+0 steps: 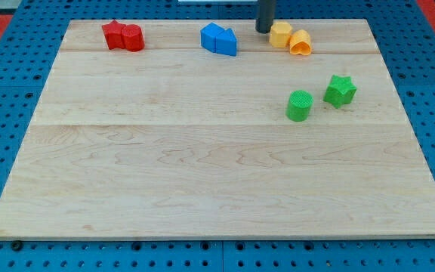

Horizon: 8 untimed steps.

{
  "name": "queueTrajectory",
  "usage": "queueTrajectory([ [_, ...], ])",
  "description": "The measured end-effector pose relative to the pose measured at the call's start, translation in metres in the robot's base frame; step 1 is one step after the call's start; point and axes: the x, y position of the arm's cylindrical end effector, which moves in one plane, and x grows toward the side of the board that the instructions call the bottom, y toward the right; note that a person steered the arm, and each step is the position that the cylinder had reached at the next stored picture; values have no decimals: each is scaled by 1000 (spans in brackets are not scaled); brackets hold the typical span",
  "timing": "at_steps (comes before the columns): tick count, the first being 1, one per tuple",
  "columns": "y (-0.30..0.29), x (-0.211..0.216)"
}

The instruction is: Move the yellow blocks downwards

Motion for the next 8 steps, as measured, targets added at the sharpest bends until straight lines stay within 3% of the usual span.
queueTrajectory([
  [5, 71, 0],
  [8, 31, 14],
])
